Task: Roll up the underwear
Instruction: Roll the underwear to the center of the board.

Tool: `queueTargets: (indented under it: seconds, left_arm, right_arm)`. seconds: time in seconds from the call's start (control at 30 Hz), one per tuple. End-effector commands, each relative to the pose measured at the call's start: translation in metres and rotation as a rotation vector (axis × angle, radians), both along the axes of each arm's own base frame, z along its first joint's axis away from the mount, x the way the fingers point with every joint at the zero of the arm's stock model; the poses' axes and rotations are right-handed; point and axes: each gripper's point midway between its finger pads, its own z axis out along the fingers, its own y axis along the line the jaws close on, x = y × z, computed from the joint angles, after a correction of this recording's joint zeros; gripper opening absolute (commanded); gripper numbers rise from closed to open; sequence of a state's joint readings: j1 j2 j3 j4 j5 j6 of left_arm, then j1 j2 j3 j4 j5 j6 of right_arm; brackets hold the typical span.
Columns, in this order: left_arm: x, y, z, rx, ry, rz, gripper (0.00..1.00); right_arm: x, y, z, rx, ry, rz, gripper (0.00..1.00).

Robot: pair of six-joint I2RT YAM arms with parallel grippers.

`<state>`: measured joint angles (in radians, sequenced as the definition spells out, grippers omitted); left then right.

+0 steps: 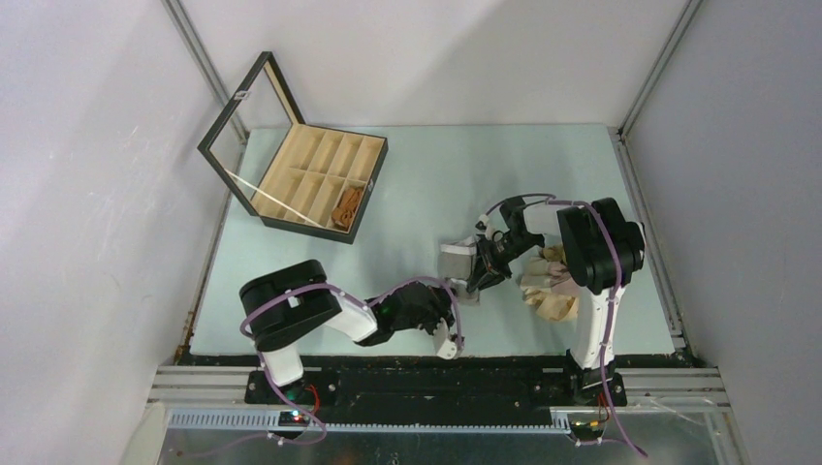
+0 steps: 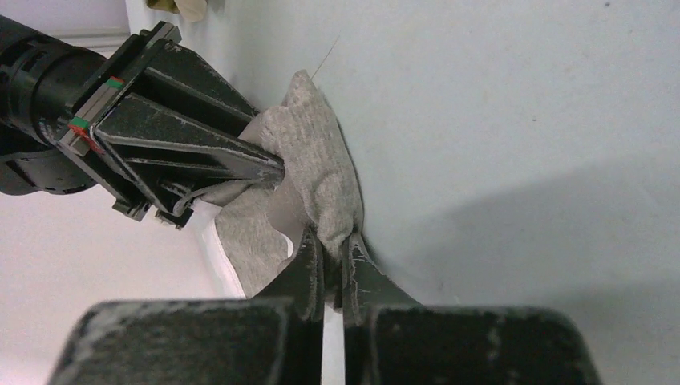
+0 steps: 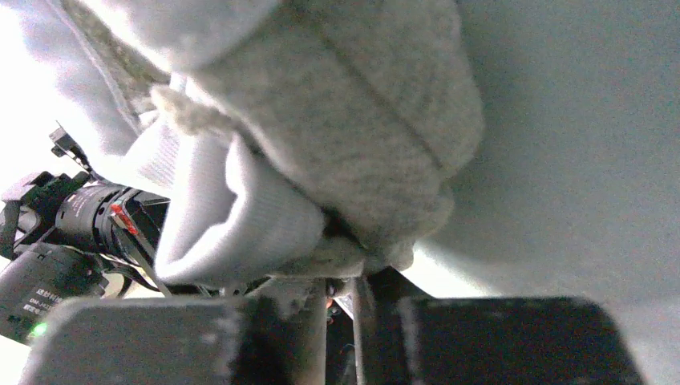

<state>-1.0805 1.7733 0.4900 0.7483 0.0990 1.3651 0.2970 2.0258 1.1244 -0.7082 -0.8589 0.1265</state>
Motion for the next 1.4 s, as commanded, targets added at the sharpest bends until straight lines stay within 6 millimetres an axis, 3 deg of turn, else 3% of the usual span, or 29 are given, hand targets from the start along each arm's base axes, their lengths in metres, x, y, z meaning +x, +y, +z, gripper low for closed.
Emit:
queueTargets:
  seconds: [0.0, 0.03, 0.07, 0.13, 0.17, 0.3, 0.37, 0.4, 0.43, 0.5, 0.53, 0.57, 0.6, 0.63, 0.67, 0.7, 0.73, 0.77, 0.87, 1.13, 1.17, 1.37]
  left_arm:
    - [0.001, 0.023, -0.032, 0.171, 0.057, 0.042, 0.00]
    - [0.001, 0.019, -0.027, 0.158, 0.061, 0.042, 0.00]
    - [0.000, 0.020, -0.027, 0.157, 0.087, 0.054, 0.00]
    - [-0.002, 0.015, -0.019, 0.136, 0.119, 0.052, 0.00]
    - [-0.004, 0.012, -0.017, 0.130, 0.133, 0.044, 0.00]
    - [-0.003, 0.004, -0.005, 0.080, 0.174, 0.067, 0.00]
    - [-0.004, 0.003, -0.002, 0.068, 0.199, 0.073, 0.00]
    - [-0.005, 0.003, 0.001, 0.061, 0.211, 0.066, 0.00]
    - [-0.006, 0.004, 0.000, 0.077, 0.233, 0.064, 0.00]
    - [-0.011, 0.004, 0.005, 0.085, 0.301, 0.060, 0.00]
    - [-0.012, -0.003, 0.018, 0.060, 0.327, 0.035, 0.00]
    - [-0.021, 0.005, 0.011, 0.109, 0.399, 0.037, 0.00]
    - [-0.029, -0.004, 0.024, 0.093, 0.467, -0.021, 0.00]
    - [-0.046, 0.012, 0.012, 0.193, 0.574, -0.033, 0.00]
    - [-0.055, 0.004, 0.018, 0.198, 0.652, -0.085, 0.00]
    - [-0.069, 0.018, 0.009, 0.275, 0.746, -0.070, 0.00]
    - [-0.078, 0.018, 0.006, 0.312, 0.826, -0.080, 0.00]
    - [-0.085, 0.018, 0.002, 0.318, 0.912, -0.067, 0.00]
    - [-0.089, 0.007, 0.005, 0.284, 1.095, -0.008, 0.00]
    - [-0.075, -0.004, 0.012, 0.199, 1.354, 0.102, 0.00]
    - [-0.073, -0.003, 0.013, 0.192, 1.382, 0.106, 0.00]
    - [-0.072, -0.004, 0.015, 0.187, 1.435, 0.120, 0.00]
  right_arm:
    - [0.003, -0.019, -0.031, -0.169, -0.102, 0.081, 0.24]
    - [0.016, -0.020, -0.018, -0.174, -0.183, 0.093, 0.28]
    - [0.020, -0.022, -0.010, -0.180, -0.214, 0.102, 0.38]
    - [0.041, -0.025, 0.026, -0.179, -0.392, 0.116, 0.54]
    - [0.048, -0.028, 0.035, -0.181, -0.457, 0.128, 0.57]
    - [0.082, -0.045, 0.109, -0.141, -0.858, 0.025, 0.65]
    - [0.105, -0.054, 0.159, -0.124, -1.218, -0.042, 0.74]
    - [0.092, -0.059, 0.168, -0.131, -1.324, -0.044, 0.91]
    - [0.093, -0.057, 0.182, -0.126, -1.469, -0.001, 0.95]
    - [0.069, -0.056, 0.180, -0.130, -1.614, 0.115, 0.99]
    - [0.056, -0.058, 0.174, -0.135, -1.665, 0.184, 0.99]
    - [0.046, -0.058, 0.165, -0.129, -1.657, 0.234, 0.99]
    - [0.032, -0.056, 0.164, -0.101, -1.711, 0.327, 0.97]
    - [0.018, -0.056, 0.154, -0.078, -1.690, 0.394, 0.96]
    - [0.004, -0.053, 0.153, -0.036, -1.761, 0.513, 0.93]
    - [-0.013, -0.053, 0.145, -0.011, -1.750, 0.586, 0.90]
    - [-0.021, -0.052, 0.136, 0.004, -1.798, 0.703, 0.88]
    - [-0.037, -0.051, 0.122, 0.030, -1.782, 0.781, 0.85]
    - [-0.057, -0.043, 0.102, 0.062, -1.835, 0.975, 0.82]
    - [-0.088, -0.012, 0.087, 0.187, -1.875, 1.088, 0.80]
    - [-0.088, -0.013, 0.077, 0.166, -1.852, 1.092, 0.80]
    - [-0.066, 0.005, 0.063, 0.030, -1.906, 1.040, 0.79]
